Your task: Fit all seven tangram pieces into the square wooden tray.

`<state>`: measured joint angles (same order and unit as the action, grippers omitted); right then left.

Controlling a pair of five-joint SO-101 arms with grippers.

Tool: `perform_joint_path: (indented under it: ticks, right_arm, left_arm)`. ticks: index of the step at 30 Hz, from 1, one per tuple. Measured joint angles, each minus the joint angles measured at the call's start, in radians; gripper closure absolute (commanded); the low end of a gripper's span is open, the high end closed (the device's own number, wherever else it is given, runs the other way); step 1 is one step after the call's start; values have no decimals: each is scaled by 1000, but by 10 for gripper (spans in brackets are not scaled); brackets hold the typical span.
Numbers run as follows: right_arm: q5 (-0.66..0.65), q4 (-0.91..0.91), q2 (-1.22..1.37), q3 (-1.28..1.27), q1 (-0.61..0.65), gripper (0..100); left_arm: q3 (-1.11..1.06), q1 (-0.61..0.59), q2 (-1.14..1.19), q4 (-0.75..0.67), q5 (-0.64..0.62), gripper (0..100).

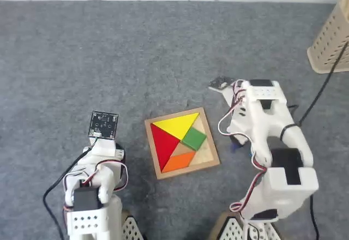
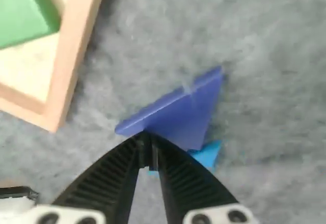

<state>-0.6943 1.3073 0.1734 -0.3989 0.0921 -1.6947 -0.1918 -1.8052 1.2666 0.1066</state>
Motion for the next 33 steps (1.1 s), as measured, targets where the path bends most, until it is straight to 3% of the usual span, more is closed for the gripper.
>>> perform_joint_path:
  ticks: [6, 12, 17, 24, 33]
  right_arm:
    - [157, 52, -21, 91, 38, 981]
    - [336, 55, -46, 115, 72, 842]
    - [431, -9, -48, 41, 74, 798]
    - [465, -51, -41, -25, 57, 734]
    - [470, -92, 69, -18, 63, 738]
  left_arm:
    - [0, 0, 0, 0, 0, 929]
    - [0, 0, 0, 0, 0, 929]
    - [0, 0, 0, 0, 0, 929]
    - [0, 0, 0, 0, 0, 929]
    - [0, 0, 0, 0, 0, 929]
